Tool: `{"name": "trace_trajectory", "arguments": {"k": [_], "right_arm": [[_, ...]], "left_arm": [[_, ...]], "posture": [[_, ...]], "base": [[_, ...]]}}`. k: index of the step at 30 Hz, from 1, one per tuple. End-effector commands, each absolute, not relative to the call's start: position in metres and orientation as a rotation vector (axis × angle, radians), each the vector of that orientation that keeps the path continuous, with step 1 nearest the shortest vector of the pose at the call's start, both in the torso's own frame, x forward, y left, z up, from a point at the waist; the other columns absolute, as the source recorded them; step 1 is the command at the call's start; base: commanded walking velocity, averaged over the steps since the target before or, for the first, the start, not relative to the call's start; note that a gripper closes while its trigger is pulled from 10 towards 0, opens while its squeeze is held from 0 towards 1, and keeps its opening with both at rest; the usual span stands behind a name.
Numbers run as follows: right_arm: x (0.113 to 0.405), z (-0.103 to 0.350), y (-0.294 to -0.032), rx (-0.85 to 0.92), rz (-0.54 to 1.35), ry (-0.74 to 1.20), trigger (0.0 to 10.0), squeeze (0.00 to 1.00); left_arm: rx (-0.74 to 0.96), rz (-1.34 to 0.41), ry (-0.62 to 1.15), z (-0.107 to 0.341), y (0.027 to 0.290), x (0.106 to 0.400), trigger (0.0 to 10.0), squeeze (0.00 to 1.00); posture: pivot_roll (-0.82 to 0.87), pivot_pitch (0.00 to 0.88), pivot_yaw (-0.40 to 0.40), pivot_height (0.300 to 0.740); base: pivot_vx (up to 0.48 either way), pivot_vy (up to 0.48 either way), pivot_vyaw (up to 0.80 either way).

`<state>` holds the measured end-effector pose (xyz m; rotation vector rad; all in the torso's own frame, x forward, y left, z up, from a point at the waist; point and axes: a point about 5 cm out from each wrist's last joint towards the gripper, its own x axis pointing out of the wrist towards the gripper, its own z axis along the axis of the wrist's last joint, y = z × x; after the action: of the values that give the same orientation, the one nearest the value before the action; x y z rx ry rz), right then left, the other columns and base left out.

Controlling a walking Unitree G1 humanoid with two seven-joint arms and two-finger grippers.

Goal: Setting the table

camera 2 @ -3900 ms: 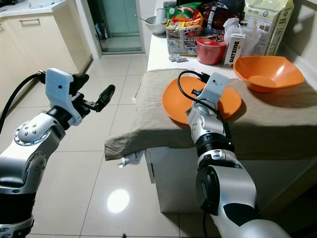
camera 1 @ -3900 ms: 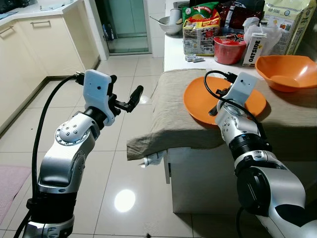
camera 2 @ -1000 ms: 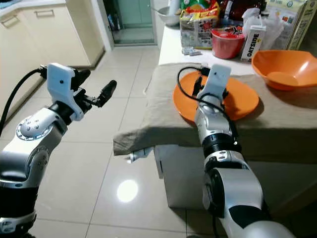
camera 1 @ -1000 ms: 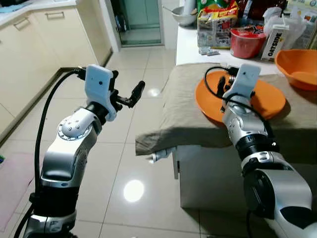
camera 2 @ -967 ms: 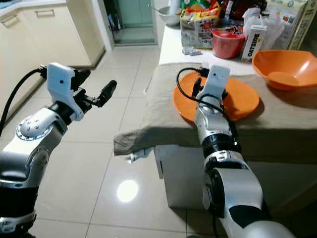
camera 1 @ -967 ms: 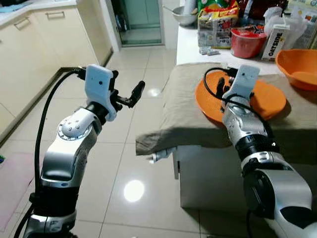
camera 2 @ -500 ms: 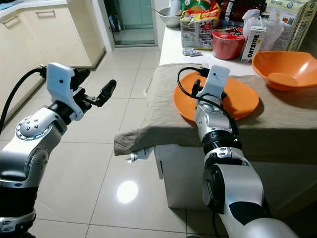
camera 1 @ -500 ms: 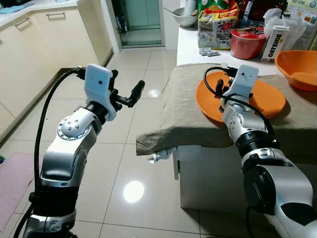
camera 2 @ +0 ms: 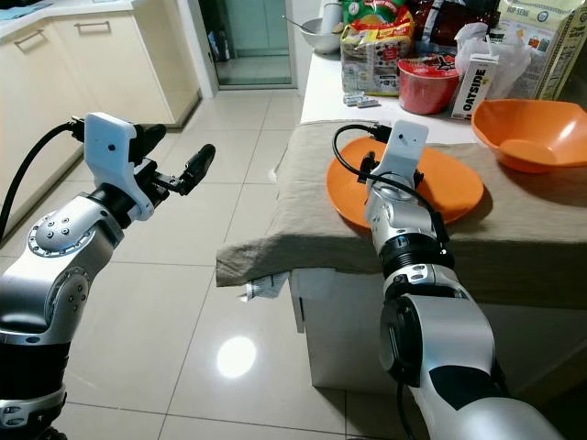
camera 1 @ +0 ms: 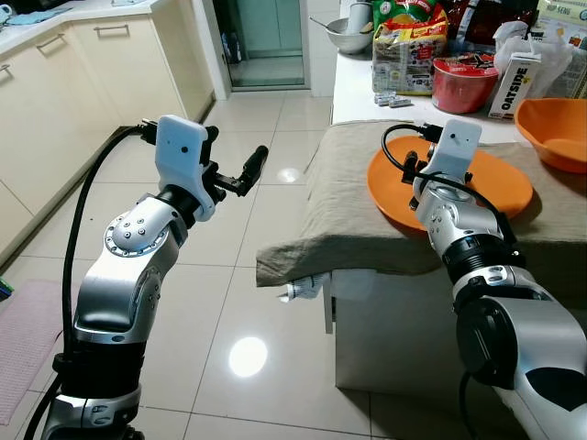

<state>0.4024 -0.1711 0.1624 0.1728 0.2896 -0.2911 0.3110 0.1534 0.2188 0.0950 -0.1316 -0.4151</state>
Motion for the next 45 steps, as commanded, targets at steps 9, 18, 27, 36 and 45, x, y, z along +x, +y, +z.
{"name": "trace_trajectory", "arguments": {"k": [9,18,27,36,45], "right_arm": [[0.378,0.100,-0.164,0.260,-0.310,0.594,10.0,0.00],[0.374,0.092,-0.164,0.243,-0.316,0.616,0.0,0.00],[0.373,0.091,-0.165,0.230,-0.313,0.592,0.0,0.38],[0.374,0.093,-0.164,0.214,-0.292,0.569,0.0,0.00],[0.373,0.091,-0.163,0.219,-0.284,0.573,0.0,0.00]], "left_arm": [[0.104,-0.405,-0.138,0.225,0.159,0.313,10.0,0.00],[0.094,-0.402,-0.137,0.226,0.159,0.314,10.0,0.00],[0.082,-0.400,-0.134,0.226,0.158,0.314,10.0,0.00],[0.063,-0.398,-0.129,0.225,0.158,0.315,10.0,0.00],[0.049,-0.395,-0.124,0.226,0.158,0.316,10.0,0.00]], "posture": [[-0.12,0.000,0.133,0.740],[-0.12,0.000,0.133,0.740],[-0.12,0.000,0.135,0.740],[-0.12,0.000,0.136,0.740],[-0.12,0.000,0.136,0.740]], "base": [[0.000,0.000,0.00],[0.000,0.000,0.00],[0.000,0.000,0.00],[0.000,0.000,0.00],[0.000,0.000,0.00]]}}
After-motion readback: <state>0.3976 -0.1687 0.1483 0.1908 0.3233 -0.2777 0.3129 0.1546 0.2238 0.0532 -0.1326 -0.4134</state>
